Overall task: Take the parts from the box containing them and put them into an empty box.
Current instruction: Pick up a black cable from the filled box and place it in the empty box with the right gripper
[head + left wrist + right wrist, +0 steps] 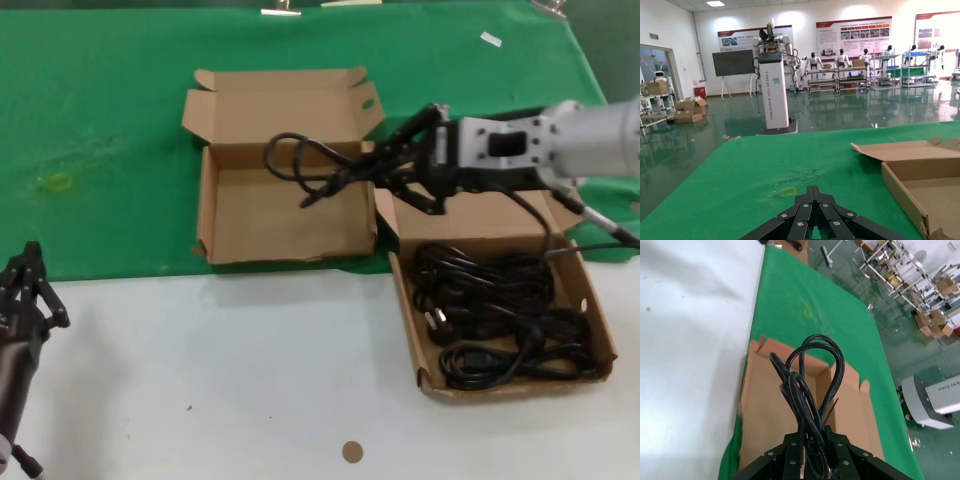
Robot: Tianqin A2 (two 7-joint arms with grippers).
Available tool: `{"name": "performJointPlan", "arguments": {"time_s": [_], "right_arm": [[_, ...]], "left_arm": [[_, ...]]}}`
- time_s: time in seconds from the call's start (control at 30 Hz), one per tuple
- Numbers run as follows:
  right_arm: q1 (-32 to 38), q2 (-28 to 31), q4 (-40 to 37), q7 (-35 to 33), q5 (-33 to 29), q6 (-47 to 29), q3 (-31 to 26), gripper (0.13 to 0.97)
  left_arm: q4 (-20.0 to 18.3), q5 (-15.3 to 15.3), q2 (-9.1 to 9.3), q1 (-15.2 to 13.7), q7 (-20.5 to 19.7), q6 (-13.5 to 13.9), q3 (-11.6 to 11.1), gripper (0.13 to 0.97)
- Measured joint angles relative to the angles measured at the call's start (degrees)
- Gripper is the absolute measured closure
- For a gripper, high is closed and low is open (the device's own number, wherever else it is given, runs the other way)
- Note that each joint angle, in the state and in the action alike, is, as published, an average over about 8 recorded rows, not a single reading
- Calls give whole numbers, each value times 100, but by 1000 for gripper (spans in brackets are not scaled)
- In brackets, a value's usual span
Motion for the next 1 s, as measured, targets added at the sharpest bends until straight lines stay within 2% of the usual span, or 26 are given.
{"name": "performJointPlan", "arguments": {"time_s": [0.53,1.0], "right_arm": [[756,-1317,-1780,-429,-164,298,-428,877],[1281,-1925,-3366,-1075,-106,765,-460,868]], "left_arm": [[0,-1,0,0,0,0,0,953],[0,-1,0,0,1,0,0,953]]}}
